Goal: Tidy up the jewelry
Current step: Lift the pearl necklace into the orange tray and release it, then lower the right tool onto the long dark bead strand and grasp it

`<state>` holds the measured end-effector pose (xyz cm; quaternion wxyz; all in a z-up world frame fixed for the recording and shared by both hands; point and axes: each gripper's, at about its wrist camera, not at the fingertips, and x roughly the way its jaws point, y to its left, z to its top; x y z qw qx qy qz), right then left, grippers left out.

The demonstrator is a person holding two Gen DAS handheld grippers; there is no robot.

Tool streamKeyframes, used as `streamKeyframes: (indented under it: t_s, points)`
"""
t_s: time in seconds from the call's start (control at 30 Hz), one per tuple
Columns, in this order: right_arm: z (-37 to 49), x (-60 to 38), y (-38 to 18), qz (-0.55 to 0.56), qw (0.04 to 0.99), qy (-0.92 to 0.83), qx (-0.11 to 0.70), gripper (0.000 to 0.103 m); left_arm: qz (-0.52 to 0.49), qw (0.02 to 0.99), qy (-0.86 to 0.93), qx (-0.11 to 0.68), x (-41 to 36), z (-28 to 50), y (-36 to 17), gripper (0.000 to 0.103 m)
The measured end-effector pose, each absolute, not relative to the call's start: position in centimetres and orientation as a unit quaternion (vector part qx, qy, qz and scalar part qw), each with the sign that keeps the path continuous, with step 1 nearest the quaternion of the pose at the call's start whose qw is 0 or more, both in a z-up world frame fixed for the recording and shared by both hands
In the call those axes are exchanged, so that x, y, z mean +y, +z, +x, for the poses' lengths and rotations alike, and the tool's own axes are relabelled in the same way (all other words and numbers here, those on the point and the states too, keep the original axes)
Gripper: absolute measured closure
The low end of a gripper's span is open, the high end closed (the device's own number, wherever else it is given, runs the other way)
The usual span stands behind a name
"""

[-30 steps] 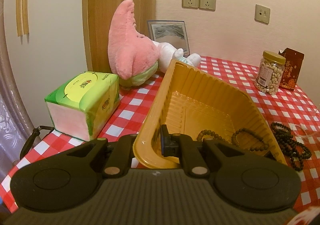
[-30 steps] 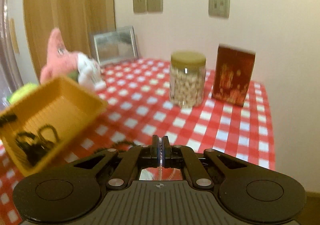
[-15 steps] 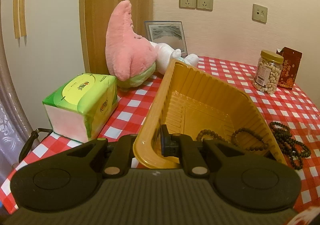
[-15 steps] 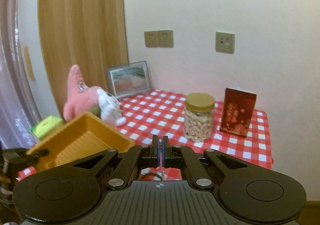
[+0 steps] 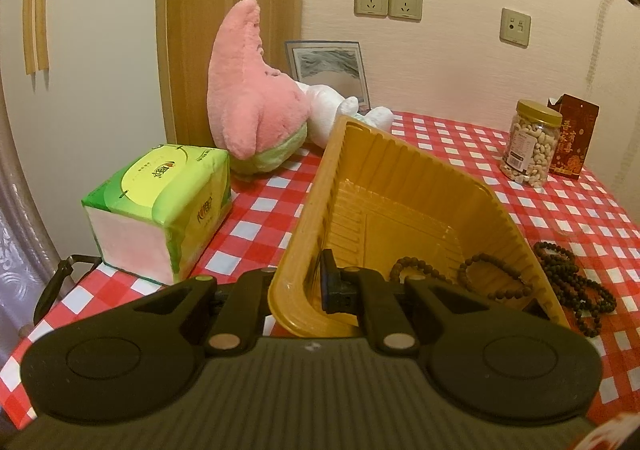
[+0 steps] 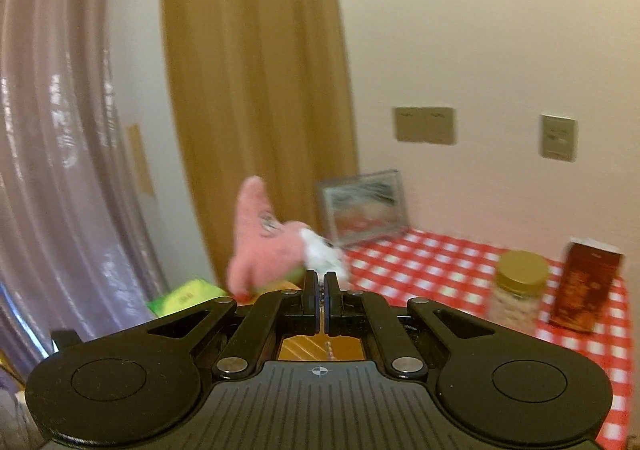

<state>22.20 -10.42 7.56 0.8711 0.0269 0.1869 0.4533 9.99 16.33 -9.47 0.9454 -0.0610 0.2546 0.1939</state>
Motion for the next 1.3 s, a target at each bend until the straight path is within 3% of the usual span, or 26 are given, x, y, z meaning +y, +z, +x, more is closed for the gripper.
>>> streamKeyframes:
  t_s: [0.4, 0.6, 0.77, 1.3]
  points:
    - [23.0, -3.4, 4.2, 0.038, 0.835, 0.486, 0.257, 0.101, -0.066, 0.947, 0.190, 0.252, 16.4, 9.8, -9.5, 0.095]
    - [22.9, -4.3, 3.3, 0.040, 0.836, 0.475, 0.272, 0.093, -0.068, 0.946, 0.190, 0.252, 16.5, 9.8, -9.6, 0.095]
    - [23.2, -7.0, 2.4, 0.044, 0.848, 0.441, 0.292, 0.072, -0.067, 0.946, 0.190, 0.252, 16.5, 9.8, -9.6, 0.095]
    - [23.2, -16.2, -3.5, 0.028, 0.864, 0.318, 0.390, 0.067, -0.059, 0.945, 0.193, 0.256, 16.4, 10.1, -9.6, 0.095]
